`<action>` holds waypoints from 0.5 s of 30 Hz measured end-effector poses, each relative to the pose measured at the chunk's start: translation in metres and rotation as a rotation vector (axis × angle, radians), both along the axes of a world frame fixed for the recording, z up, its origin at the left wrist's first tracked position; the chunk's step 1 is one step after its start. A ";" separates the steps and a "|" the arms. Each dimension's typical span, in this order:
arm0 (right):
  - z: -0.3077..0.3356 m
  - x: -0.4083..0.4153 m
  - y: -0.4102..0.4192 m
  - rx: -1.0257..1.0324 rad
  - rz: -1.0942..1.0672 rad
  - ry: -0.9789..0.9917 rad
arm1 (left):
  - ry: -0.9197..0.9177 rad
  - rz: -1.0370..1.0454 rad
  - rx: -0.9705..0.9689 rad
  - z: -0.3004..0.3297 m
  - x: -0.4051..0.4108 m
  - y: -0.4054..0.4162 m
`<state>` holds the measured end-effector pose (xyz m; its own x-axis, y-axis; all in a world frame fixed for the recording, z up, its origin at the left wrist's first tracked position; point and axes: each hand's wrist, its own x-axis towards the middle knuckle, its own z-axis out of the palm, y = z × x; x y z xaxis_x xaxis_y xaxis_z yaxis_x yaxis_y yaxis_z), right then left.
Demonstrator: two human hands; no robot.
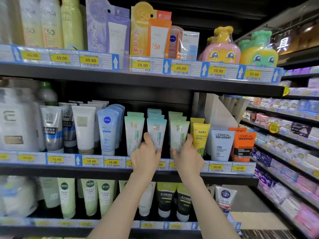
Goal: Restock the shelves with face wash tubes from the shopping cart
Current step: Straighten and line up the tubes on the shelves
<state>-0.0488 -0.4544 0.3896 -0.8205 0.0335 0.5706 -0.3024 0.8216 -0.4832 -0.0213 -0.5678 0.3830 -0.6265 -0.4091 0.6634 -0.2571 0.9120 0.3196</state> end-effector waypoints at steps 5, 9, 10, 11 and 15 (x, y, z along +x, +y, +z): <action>0.000 -0.001 -0.002 0.003 0.004 0.003 | -0.002 0.008 -0.004 0.000 0.000 0.000; -0.001 0.000 0.000 -0.013 0.023 0.005 | -0.026 0.001 -0.007 0.001 0.001 -0.001; -0.001 0.000 0.001 -0.018 0.034 0.005 | -0.032 -0.005 -0.004 0.001 0.002 -0.001; -0.001 0.001 0.001 -0.025 0.046 0.003 | -0.037 -0.014 0.003 0.002 0.004 -0.001; -0.004 0.007 0.005 -0.054 0.090 0.022 | -0.026 -0.070 0.030 0.004 0.015 -0.004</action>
<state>-0.0413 -0.4495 0.3854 -0.8092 -0.0083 0.5875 -0.3845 0.7635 -0.5189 -0.0066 -0.5721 0.3870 -0.6709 -0.3833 0.6348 -0.2014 0.9180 0.3415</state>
